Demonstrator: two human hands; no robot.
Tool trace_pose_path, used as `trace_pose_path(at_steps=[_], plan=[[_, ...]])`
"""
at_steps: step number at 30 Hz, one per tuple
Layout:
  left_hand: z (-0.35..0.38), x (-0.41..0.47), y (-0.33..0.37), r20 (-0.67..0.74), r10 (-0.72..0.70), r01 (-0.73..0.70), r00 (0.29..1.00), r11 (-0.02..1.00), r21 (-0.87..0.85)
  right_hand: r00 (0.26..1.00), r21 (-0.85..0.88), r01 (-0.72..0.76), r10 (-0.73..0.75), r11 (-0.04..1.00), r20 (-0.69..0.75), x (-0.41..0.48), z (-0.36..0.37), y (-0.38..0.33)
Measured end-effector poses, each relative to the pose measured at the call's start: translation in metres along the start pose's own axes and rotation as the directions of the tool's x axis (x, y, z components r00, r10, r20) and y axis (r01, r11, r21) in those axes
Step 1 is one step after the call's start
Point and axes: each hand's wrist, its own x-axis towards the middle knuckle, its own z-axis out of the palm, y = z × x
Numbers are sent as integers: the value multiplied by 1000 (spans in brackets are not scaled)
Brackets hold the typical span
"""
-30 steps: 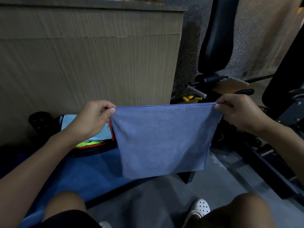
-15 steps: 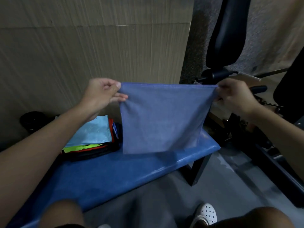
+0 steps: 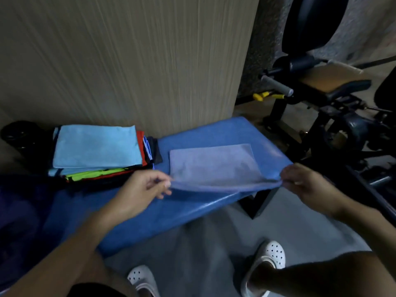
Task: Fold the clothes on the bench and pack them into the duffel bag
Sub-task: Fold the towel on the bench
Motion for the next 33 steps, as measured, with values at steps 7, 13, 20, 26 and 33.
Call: trace_pose_path(at_steps=[7,13,20,26,33], plan=[[6,-17,-16,68,-17,14,998,999,46,972,158,-233,230,959,40,-27,20,13],[16,41,-20,-240,11,7,971,997,73,907,304,-281,356,910,-226,18,38,8],[41,97,-65,-415,-67,111,907,990,82,864,297,-334,416,895,-283,74,70,41],[59,117,-82,-483,-49,129,874,983,133,875,130,-380,401,916,-270,97,91,70],[54,130,-90,-509,-28,142,860,972,187,870,13,-403,388,915,-304,117,97,74]])
